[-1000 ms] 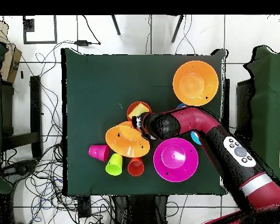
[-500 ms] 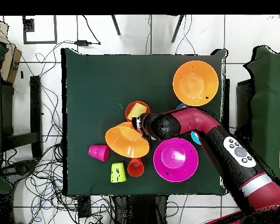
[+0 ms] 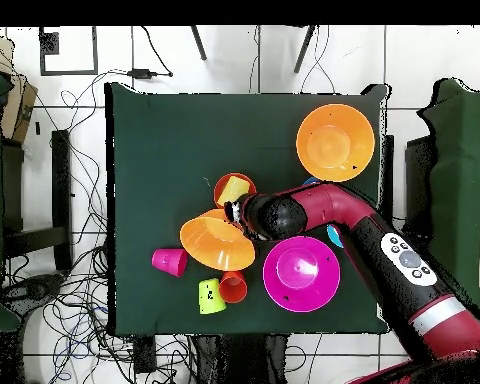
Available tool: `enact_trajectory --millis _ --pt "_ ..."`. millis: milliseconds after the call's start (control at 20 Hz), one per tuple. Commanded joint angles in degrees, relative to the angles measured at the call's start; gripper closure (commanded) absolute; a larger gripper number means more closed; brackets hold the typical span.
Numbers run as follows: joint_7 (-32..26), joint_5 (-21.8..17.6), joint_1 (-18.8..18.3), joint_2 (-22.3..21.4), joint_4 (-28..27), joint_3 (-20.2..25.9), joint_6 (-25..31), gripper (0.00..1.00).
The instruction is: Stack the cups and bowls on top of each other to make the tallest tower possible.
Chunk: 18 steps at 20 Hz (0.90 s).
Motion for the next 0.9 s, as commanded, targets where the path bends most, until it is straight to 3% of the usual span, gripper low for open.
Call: enact_trajectory --millis 50,500,700,900 --pt "-21.51 -6.34 2.24 3.48 -0.78 -1.49 2.41 0.00" --pt "-24.70 -0.62 0.55 3.91 1.64 0.79 7.77 0.00" --pt "-28.48 0.78 -0.20 7.05 0.66 1.54 9.58 0.00" --pt "-29.28 1.61 -0.54 7.14 0.93 2.18 10.51 0.00"
